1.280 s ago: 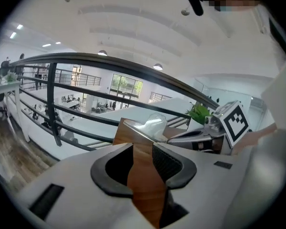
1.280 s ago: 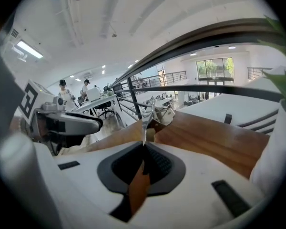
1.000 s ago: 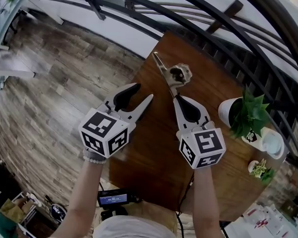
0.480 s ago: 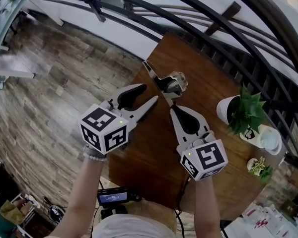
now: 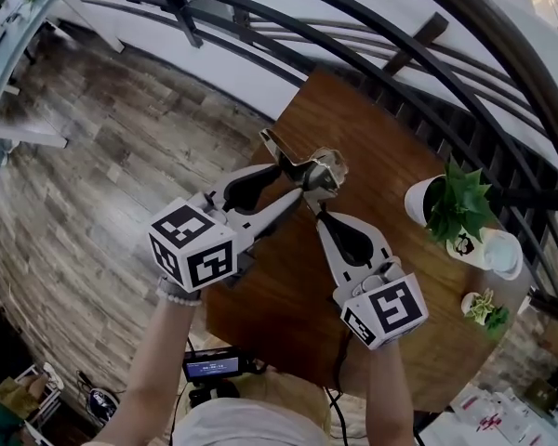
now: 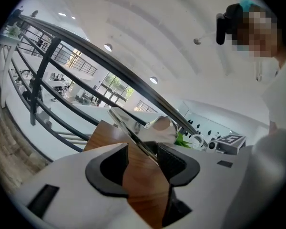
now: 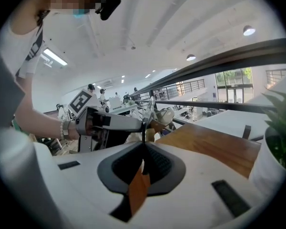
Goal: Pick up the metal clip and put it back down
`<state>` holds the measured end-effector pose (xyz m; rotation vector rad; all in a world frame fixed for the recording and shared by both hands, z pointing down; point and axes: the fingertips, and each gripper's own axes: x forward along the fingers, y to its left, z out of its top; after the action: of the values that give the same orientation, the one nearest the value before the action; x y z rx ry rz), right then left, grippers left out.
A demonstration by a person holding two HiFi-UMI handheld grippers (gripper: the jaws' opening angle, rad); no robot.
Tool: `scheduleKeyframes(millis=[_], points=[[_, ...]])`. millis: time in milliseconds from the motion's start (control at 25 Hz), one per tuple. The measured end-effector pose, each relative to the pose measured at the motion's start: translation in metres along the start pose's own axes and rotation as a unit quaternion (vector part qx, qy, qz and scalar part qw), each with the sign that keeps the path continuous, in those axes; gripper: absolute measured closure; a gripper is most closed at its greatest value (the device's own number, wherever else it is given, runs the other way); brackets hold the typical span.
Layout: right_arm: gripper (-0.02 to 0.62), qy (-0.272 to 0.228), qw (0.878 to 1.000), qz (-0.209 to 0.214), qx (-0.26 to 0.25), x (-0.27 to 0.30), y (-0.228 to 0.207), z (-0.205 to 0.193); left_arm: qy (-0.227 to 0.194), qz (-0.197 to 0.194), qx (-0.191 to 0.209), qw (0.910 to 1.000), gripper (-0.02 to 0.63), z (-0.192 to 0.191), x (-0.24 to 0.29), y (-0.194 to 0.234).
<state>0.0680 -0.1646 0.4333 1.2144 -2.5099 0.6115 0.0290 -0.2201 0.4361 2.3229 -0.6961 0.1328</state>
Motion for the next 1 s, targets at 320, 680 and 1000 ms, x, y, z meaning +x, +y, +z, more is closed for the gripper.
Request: scheduleKeyframes(millis=[320,680,1000], points=[[0.577,-0.009,1.0,0.008,-0.028,-0.023,0.028,0.013,-0.027,-0.024,0.021,0.9991,0.413,0.013,-0.026,-0.036],[0.578,-0.029,0.999,0.006,-0.04,-0.058,0.063,0.032,-0.044,-0.027,0.054,0.9972,0.414,0.024,-0.06,-0.081],[0.578,-0.047,0.997,-0.005,-0.064,-0.087,0.089,0.053,-0.055,-0.033,0.087,0.9941,0.414,0.04,-0.086,-0.118]])
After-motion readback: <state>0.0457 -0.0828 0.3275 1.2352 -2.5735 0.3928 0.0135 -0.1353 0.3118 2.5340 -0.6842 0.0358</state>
